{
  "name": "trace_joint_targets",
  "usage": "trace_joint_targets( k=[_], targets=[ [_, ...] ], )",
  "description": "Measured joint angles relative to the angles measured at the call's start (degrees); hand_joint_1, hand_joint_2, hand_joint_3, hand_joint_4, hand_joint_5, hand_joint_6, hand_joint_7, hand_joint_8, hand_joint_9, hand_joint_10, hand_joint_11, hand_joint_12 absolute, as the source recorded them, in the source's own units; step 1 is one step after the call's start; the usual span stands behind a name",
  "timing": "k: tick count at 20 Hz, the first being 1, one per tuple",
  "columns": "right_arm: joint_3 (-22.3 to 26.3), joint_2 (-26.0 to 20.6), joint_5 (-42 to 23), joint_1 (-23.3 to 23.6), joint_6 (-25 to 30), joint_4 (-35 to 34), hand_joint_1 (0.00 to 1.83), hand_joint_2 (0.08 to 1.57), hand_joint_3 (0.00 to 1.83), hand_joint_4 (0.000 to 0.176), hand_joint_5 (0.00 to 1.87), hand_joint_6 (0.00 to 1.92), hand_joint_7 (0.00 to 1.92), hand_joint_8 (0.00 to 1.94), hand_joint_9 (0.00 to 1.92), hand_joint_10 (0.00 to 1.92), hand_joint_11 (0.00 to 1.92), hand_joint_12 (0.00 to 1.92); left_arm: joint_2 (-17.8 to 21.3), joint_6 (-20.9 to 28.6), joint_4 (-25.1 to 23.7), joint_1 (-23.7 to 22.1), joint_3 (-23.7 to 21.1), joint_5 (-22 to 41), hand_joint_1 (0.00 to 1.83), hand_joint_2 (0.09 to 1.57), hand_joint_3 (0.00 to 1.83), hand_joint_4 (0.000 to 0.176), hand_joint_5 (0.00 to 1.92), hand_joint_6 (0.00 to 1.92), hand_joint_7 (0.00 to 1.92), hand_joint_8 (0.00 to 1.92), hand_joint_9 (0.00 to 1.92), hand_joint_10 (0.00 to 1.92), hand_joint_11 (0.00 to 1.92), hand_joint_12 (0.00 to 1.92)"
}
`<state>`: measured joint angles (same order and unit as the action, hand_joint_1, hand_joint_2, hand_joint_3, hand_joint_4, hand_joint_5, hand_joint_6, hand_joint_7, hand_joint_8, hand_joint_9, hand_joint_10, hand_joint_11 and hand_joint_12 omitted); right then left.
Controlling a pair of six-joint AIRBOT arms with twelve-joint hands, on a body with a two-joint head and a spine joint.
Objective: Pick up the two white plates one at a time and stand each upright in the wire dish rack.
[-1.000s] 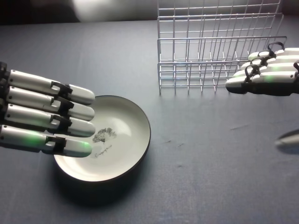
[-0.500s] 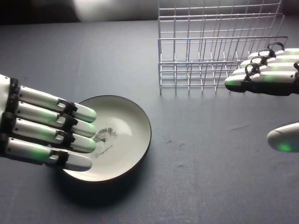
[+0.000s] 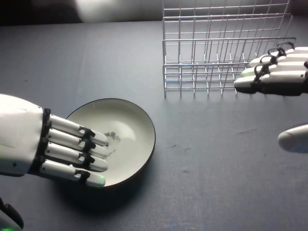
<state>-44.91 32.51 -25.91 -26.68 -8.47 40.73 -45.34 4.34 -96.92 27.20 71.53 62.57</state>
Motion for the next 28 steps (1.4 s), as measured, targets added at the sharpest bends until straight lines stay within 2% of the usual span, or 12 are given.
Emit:
trace_joint_targets(
  k=[4, 6, 9, 10, 11, 12, 14, 18, 19, 22, 27, 28],
  targets=[
    [-2.49, 1.99, -0.44, 0.00, -3.10, -0.04, 0.01, 1.26, 0.00, 0.000, 0.11, 0.00, 0.08, 0.01, 0.04, 0.01, 0.03, 0.04, -1.55, -1.42, 1.62, 1.92, 1.70, -2.38, 0.00, 1.20, 0.00, 0.000, 0.00, 0.00, 0.00, 0.00, 0.00, 0.00, 0.00, 0.00],
    [-5.66, 5.25, -3.04, 0.00, -10.27, 0.26, 0.00, 1.26, 0.00, 0.000, 0.08, 0.00, 0.06, 0.00, 0.03, 0.00, 0.00, 0.10, -2.71, -1.68, 2.67, 3.04, 3.45, -4.61, 0.00, 1.20, 0.00, 0.000, 0.00, 0.00, 0.00, 0.00, 0.00, 0.00, 0.00, 0.00],
    [-7.93, 8.15, -3.89, 1.31, -15.23, 0.50, 0.09, 1.25, 0.00, 0.000, 0.14, 0.01, 0.10, 0.01, 0.05, 0.01, 0.00, 0.13, -4.44, -1.55, 3.21, 3.21, 5.49, -6.10, 0.00, 1.21, 0.00, 0.000, 0.02, 0.01, 0.02, 0.01, 0.02, 0.01, 0.00, 0.00],
    [-8.22, 9.05, -4.31, 1.81, -15.78, 0.13, 0.02, 1.26, 0.00, 0.000, 0.11, 0.00, 0.08, 0.00, 0.03, 0.00, 0.00, 0.11, -4.70, -1.79, 3.08, 3.45, 5.84, -6.75, 0.00, 1.21, 0.00, 0.000, 0.00, 0.00, 0.01, 0.00, 0.01, 0.00, 0.00, 0.00],
    [-8.35, 10.03, -4.63, 2.29, -17.42, -0.24, 0.09, 1.24, 0.00, 0.000, 0.16, 0.00, 0.12, 0.00, 0.07, 0.01, 0.00, 0.22, -5.22, -1.90, 3.52, 3.76, 6.40, -6.99, 0.00, 1.20, 0.00, 0.000, 0.00, 0.00, 0.00, 0.00, 0.00, 0.00, 0.00, 0.00],
    [-8.46, 10.84, -4.92, 2.58, -18.86, -0.13, 0.02, 1.26, 0.00, 0.000, 0.09, 0.00, 0.06, 0.00, 0.02, 0.00, 0.00, 0.03, -5.84, -1.92, 3.17, 3.82, 6.93, -7.26, 0.00, 1.20, 0.00, 0.000, 0.00, 0.00, 0.00, 0.00, 0.00, 0.00, 0.00, 0.00],
    [-8.44, 12.22, -5.25, 2.58, -21.88, 0.39, 0.07, 1.25, 0.00, 0.000, 0.13, 0.00, 0.09, 0.00, 0.04, 0.00, 0.00, 0.09, -6.67, -1.97, 3.13, 4.31, 8.22, -7.78, 0.00, 1.21, 0.00, 0.000, 0.00, 0.00, 0.00, 0.00, 0.00, 0.00, 0.00, 0.00],
    [-8.46, 12.85, -5.33, 2.58, -25.49, 0.39, 0.08, 1.25, 0.00, 0.000, 0.13, 0.00, 0.10, 0.00, 0.05, 0.00, 0.00, 0.10, -7.76, -1.92, 2.84, 5.22, 10.80, -8.24, 0.00, 1.21, 0.00, 0.000, 0.00, 0.00, 0.01, 0.00, 0.01, 0.00, 0.00, 0.00],
    [-8.52, 12.96, -5.33, 2.56, -25.77, 0.26, 0.10, 1.25, 0.00, 0.000, 0.14, 0.00, 0.11, 0.00, 0.07, 0.00, 0.00, 0.17, -7.78, -1.97, 2.10, 5.25, 11.13, -8.57, 0.00, 1.21, 0.00, 0.000, 0.00, 0.00, 0.00, 0.00, 0.00, 0.00, 0.00, 0.00],
    [-8.63, 13.51, -6.86, 1.66, -28.68, 0.70, 0.07, 1.26, 0.00, 0.000, 0.12, 0.00, 0.09, 0.00, 0.04, 0.00, 0.00, 0.11, -8.13, -2.32, 2.01, 5.25, 12.26, -8.57, 0.00, 1.22, 0.00, 0.000, 0.00, 0.00, 0.01, 0.00, 0.01, 0.00, 0.00, 0.00],
    [-8.63, 13.62, -8.57, 0.83, -28.92, 3.91, 0.02, 1.28, 0.00, 0.000, 0.08, 0.00, 0.05, 0.00, 0.02, 0.00, 0.00, 0.03, -8.13, -2.58, 1.57, 5.88, 13.35, -8.70, 0.00, 1.21, 0.00, 0.000, 0.01, 0.00, 0.01, 0.00, 0.00, 0.00, 0.00, 0.00],
    [-8.63, 13.62, -9.62, 0.68, -28.94, 3.76, 0.05, 1.29, 0.00, 0.000, 0.10, 0.00, 0.06, 0.00, 0.03, 0.00, 0.00, 0.08, -8.13, -2.58, 1.51, 5.90, 13.35, -8.61, 0.00, 1.21, 0.00, 0.000, 0.00, 0.00, 0.00, 0.00, 0.00, 0.00, 0.00, 0.00]
  ],
)
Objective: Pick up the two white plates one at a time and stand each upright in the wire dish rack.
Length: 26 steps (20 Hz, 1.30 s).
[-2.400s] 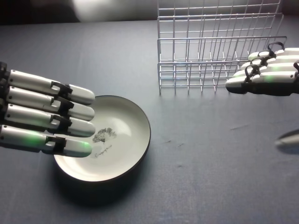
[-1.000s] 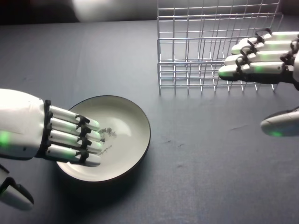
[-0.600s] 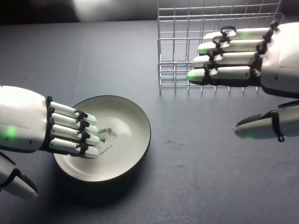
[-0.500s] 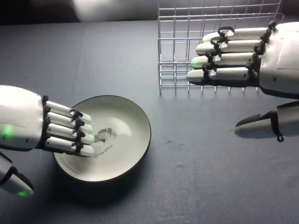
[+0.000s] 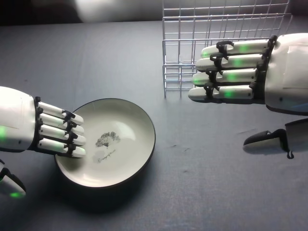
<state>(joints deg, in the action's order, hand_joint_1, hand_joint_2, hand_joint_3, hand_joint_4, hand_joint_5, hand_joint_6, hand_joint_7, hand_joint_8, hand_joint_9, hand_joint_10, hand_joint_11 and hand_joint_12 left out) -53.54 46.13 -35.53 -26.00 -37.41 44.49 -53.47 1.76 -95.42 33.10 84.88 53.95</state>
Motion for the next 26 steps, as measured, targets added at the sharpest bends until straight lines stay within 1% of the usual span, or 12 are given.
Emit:
trace_joint_targets(
  k=[2, 6, 7, 10, 12, 13, 14, 18, 19, 21, 23, 26],
  targets=[
    [0.00, 0.00, -1.60, -0.02, 0.66, 0.39, 0.08, 1.28, 0.00, 0.000, 0.13, 0.00, 0.10, 0.00, 0.06, 0.00, 0.00, 0.18, 0.00, 0.02, -0.44, 0.00, 0.00, 0.02, 0.00, 1.22, 0.00, 0.000, 0.00, 0.00, 0.00, 0.00, 0.00, 0.00, 0.00, 0.00],
    [-0.39, 1.55, -4.61, -0.74, 2.49, 0.28, 0.02, 1.29, 0.00, 0.000, 0.11, 0.00, 0.07, 0.00, 0.03, 0.00, 0.00, 0.08, 0.00, 0.00, -0.46, 0.59, 0.17, 0.04, 0.00, 1.21, 0.00, 0.000, 0.00, 0.00, 0.00, 0.00, 0.00, 0.00, 0.00, 0.00],
    [-0.63, 2.21, -4.76, -0.74, 2.51, 1.07, 0.16, 1.24, 0.02, 0.000, 0.20, 0.01, 0.15, 0.00, 0.12, 0.01, 0.00, 0.33, -0.07, 0.02, -0.68, 0.85, 0.17, 0.11, 0.00, 1.21, 0.00, 0.000, 0.01, 0.00, 0.02, 0.01, 0.02, 0.01, 0.01, 0.00],
    [-1.42, 3.04, -6.08, -1.55, 2.60, 0.83, 0.09, 1.28, 0.01, 0.000, 0.13, 0.01, 0.09, 0.00, 0.05, 0.00, 0.00, 0.12, -0.35, 0.00, -1.05, 1.44, 0.15, 0.15, 0.00, 1.22, 0.00, 0.000, 0.00, 0.00, 0.00, 0.00, 0.00, 0.00, 0.00, 0.00],
    [-1.88, 3.17, -6.14, -2.32, 2.60, 0.13, 0.02, 1.28, 0.00, 0.000, 0.12, 0.00, 0.09, 0.00, 0.06, 0.00, 0.00, 0.16, -0.35, 0.00, -1.22, 1.49, 0.04, 0.04, 0.00, 1.22, 0.00, 0.000, 0.00, 0.00, 0.01, 0.00, 0.01, 0.00, 0.01, 0.00],
    [-2.08, 3.30, -6.21, -2.78, 2.62, -0.92, 0.00, 1.28, 0.00, 0.000, 0.11, 0.00, 0.07, 0.00, 0.04, 0.01, 0.00, 0.11, -0.35, 0.02, -1.20, 1.49, 0.02, 0.13, 0.00, 1.22, 0.00, 0.000, 0.00, 0.00, 0.01, 0.00, 0.01, 0.00, 0.00, 0.00],
    [-2.32, 3.65, -6.10, -2.91, 2.62, -1.42, 0.09, 1.26, 0.00, 0.000, 0.15, 0.00, 0.11, 0.00, 0.06, 0.01, 0.00, 0.20, -0.35, 0.02, -1.09, 1.68, 0.04, 0.11, 0.00, 1.22, 0.00, 0.000, 0.00, 0.00, 0.01, 0.00, 0.01, 0.00, 0.00, 0.00],
    [-2.69, 4.81, -6.51, -3.17, 3.19, -2.51, 0.47, 1.20, 0.00, 0.000, 0.11, 0.00, 0.10, 0.00, 0.07, 0.00, 0.00, 0.25, -0.42, -0.09, -0.74, 2.19, 0.04, 0.11, 0.00, 1.24, 0.01, 0.000, 0.02, 0.01, 0.03, 0.01, 0.02, 0.01, 0.00, 0.00],
    [-2.93, 5.25, -6.51, -3.17, 3.54, -2.73, 0.52, 1.20, 0.00, 0.000, 0.04, 0.00, 0.04, 0.00, 0.03, 0.00, 0.00, 0.16, -0.42, -0.24, -0.59, 2.32, 0.04, 0.09, 0.00, 1.23, 0.01, 0.000, 0.02, 0.01, 0.03, 0.01, 0.02, 0.01, 0.00, 0.00],
    [-3.04, 5.75, -6.36, -3.34, 3.54, -3.23, 0.81, 1.15, 0.00, 0.000, 0.00, 0.00, 0.00, 0.00, 0.00, 0.00, 0.00, 0.04, -0.57, -0.24, -0.02, 2.91, 0.04, 0.09, 0.00, 1.23, 0.00, 0.000, 0.03, 0.01, 0.04, 0.01, 0.03, 0.01, 0.01, 0.00],
    [-3.26, 6.25, -6.43, -3.56, 3.74, -3.87, 0.90, 1.12, 0.00, 0.000, 0.00, 0.00, 0.00, 0.00, 0.00, 0.00, 0.00, 0.11, -0.59, -0.28, -0.02, 3.45, -0.15, -0.17, 0.00, 1.23, 0.00, 0.000, 0.02, 0.00, 0.04, 0.01, 0.03, 0.01, 0.01, 0.00],
    [-3.26, 6.51, -6.25, -3.58, 3.76, -4.96, 1.11, 1.05, 0.00, 0.000, 0.05, 0.01, 0.01, 0.00, 0.00, 0.00, 0.00, 0.39, -0.74, -1.07, 1.25, 4.22, -1.57, -1.07, 0.00, 1.24, 0.00, 0.000, 0.01, 0.00, 0.04, 0.01, 0.03, 0.01, 0.02, 0.01]
  ],
)
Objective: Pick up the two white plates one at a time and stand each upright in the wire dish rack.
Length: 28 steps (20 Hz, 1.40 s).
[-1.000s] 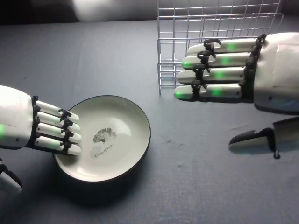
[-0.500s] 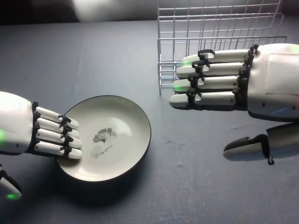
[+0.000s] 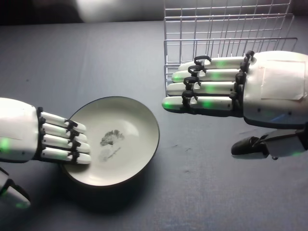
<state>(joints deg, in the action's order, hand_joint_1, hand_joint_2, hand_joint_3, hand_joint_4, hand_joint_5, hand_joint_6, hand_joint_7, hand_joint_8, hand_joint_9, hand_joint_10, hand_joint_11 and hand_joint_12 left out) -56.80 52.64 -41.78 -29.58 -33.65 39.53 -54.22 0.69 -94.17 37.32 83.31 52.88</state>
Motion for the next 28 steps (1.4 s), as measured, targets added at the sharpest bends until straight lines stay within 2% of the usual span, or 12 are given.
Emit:
trace_joint_targets(
  k=[2, 4, 7, 10, 11, 15, 20, 23, 26, 28],
  targets=[
    [-0.02, 0.00, 0.07, 0.00, 0.02, -1.01, 1.16, 1.07, 0.00, 0.000, 0.06, 0.01, 0.01, 0.00, 0.01, 0.00, 0.00, 0.43, -0.59, -0.48, 0.83, 0.31, -0.85, -0.70, 0.00, 1.24, 0.00, 0.000, 0.00, 0.00, 0.01, 0.00, 0.01, 0.00, 0.00, 0.00],
    [-0.02, -0.02, 0.07, 0.00, 0.02, -1.22, 1.22, 1.07, 0.00, 0.000, 0.06, 0.00, 0.01, 0.00, 0.00, 0.00, 0.00, 0.38, -1.16, -0.63, 2.60, 0.57, -2.03, -1.60, 0.00, 1.23, 0.00, 0.000, 0.00, 0.00, 0.00, 0.00, 0.00, 0.00, 0.00, 0.00],
    [-0.02, -0.02, 0.07, -0.02, 0.02, -1.18, 1.18, 1.04, 0.00, 0.000, 0.03, 0.00, 0.00, 0.00, 0.00, 0.00, 0.00, 0.30, -1.42, -0.63, 3.02, 0.28, -3.48, -2.67, 0.00, 1.23, 0.00, 0.000, 0.00, 0.00, 0.00, 0.00, 0.00, 0.00, 0.00, 0.00],
    [-0.57, 0.17, 0.13, -0.02, 0.04, -1.22, 1.19, 0.96, 0.00, 0.000, 0.04, 0.00, 0.00, 0.00, 0.00, 0.00, 0.00, 0.52, -2.40, -0.59, 3.74, -0.61, -4.92, -3.67, 0.00, 1.24, 0.00, 0.000, 0.00, 0.00, 0.00, 0.00, 0.00, 0.00, 0.00, 0.00],
    [-1.31, 0.87, 0.11, -0.02, 0.09, -1.25, 1.18, 0.99, 0.00, 0.000, 0.02, 0.00, 0.00, 0.00, 0.00, 0.00, 0.00, 0.48, -2.58, -0.63, 3.98, -0.76, -5.60, -4.09, 0.00, 1.24, 0.00, 0.000, 0.00, 0.00, 0.00, 0.00, 0.00, 0.00, 0.00, 0.00],
    [-3.32, 3.41, 0.68, -0.44, 0.17, -0.96, 1.31, 1.01, 0.01, 0.000, 0.05, 0.00, 0.00, 0.00, 0.01, 0.00, 0.00, 0.62, -3.13, -0.61, 4.55, -1.38, -6.32, -4.63, 0.00, 1.24, 0.00, 0.000, 0.00, 0.00, 0.01, 0.00, 0.01, 0.00, 0.00, 0.00],
    [-5.86, 6.91, 1.16, -0.44, 0.17, -1.22, 1.42, 1.09, 0.02, 0.000, 0.02, 0.00, 0.00, 0.00, 0.00, 0.00, 0.00, 0.38, -3.34, -0.61, 4.70, -1.18, -6.14, -4.55, 0.00, 1.23, 0.00, 0.000, 0.00, 0.00, 0.00, 0.00, 0.00, 0.00, 0.00, 0.00],
    [-7.19, 8.92, 1.31, -0.44, 0.20, -1.33, 1.46, 1.11, 0.01, 0.000, 0.04, 0.00, 0.00, 0.00, 0.00, 0.00, 0.00, 0.55, -3.39, -0.59, 5.64, -0.66, -5.92, -4.35, 0.00, 1.24, 0.00, 0.000, 0.01, 0.00, 0.02, 0.01, 0.02, 0.01, 0.01, 0.00],
    [-8.07, 10.88, 1.70, -0.44, 0.22, -1.40, 1.46, 1.13, 0.02, 0.000, 0.02, 0.00, 0.00, 0.00, 0.00, 0.00, 0.00, 0.56, -3.43, -0.42, 6.16, -0.31, -5.79, -4.24, 0.00, 1.25, 0.01, 0.000, 0.00, 0.00, 0.00, 0.00, 0.00, 0.00, 0.00, 0.00],
    [-8.48, 12.22, 2.27, -0.44, 0.22, -1.51, 1.43, 1.12, 0.01, 0.000, 0.04, 0.00, 0.00, 0.00, 0.01, 0.00, 0.00, 0.64, -3.43, -0.42, 6.49, -0.22, -5.57, -4.02, 0.00, 1.25, 0.00, 0.000, 0.01, 0.01, 0.02, 0.01, 0.02, 0.01, 0.01, 0.01]
  ],
)
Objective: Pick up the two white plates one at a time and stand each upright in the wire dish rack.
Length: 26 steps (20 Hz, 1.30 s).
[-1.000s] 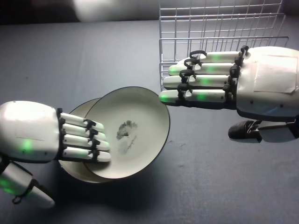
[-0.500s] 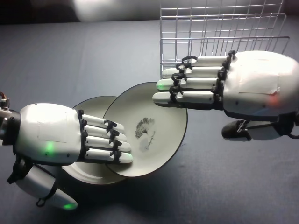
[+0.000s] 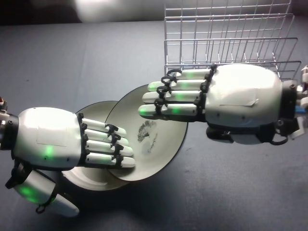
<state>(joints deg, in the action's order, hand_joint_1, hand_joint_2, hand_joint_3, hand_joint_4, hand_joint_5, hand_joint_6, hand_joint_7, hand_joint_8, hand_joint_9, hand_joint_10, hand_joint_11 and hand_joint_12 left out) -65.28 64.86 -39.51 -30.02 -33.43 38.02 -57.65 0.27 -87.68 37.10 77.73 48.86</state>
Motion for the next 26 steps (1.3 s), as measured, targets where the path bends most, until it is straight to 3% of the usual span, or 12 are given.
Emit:
trace_joint_targets(
  k=[5, 10, 13, 21, 26],
  targets=[
    [-1.33, 2.47, 0.98, -0.26, 0.07, 0.24, 1.42, 1.10, 0.00, 0.000, 0.05, 0.01, 0.01, 0.00, 0.01, 0.00, 0.00, 0.60, 0.00, 0.20, 0.79, 0.39, 0.13, 0.07, 0.00, 1.25, 0.00, 0.000, 0.00, 0.00, 0.00, 0.00, 0.00, 0.00, 0.00, 0.00],
    [-3.87, 5.16, 1.62, -0.94, 0.07, -0.35, 1.45, 1.08, 0.00, 0.000, 0.14, 0.02, 0.10, 0.01, 0.10, 0.02, 0.00, 0.78, -0.07, 0.22, 0.98, 0.39, 0.24, 0.17, 0.00, 1.25, 0.00, 0.000, 0.00, 0.00, 0.00, 0.00, 0.00, 0.00, 0.00, 0.00],
    [-6.01, 7.58, 2.10, -1.03, 0.11, 0.37, 1.48, 1.12, 0.01, 0.000, 0.14, 0.00, 0.10, 0.00, 0.07, 0.00, 0.00, 0.69, -0.07, 0.22, 1.11, 0.39, 0.24, 0.20, 0.00, 1.25, 0.00, 0.000, 0.00, 0.00, 0.02, 0.01, 0.01, 0.01, 0.01, 0.00],
    [-11.32, 13.55, 1.81, -0.46, 0.15, 0.94, 1.46, 1.11, 0.00, 0.000, 0.26, 0.02, 0.24, 0.01, 0.23, 0.03, 0.00, 1.06, -0.04, 0.22, 1.09, 0.39, 0.48, 0.31, 0.00, 1.24, 0.00, 0.000, 0.00, 0.00, 0.00, 0.00, 0.00, 0.00, 0.00, 0.00],
    [-13.57, 16.17, 2.29, 0.50, 0.13, 0.48, 1.43, 1.10, 0.00, 0.000, 0.45, 0.04, 0.47, 0.03, 0.41, 0.05, 0.01, 1.29, -0.07, 0.22, 1.07, 0.39, 0.48, 0.15, 0.00, 1.26, 0.01, 0.000, 0.00, 0.00, 0.00, 0.00, 0.00, 0.00, 0.00, 0.00]
  ],
)
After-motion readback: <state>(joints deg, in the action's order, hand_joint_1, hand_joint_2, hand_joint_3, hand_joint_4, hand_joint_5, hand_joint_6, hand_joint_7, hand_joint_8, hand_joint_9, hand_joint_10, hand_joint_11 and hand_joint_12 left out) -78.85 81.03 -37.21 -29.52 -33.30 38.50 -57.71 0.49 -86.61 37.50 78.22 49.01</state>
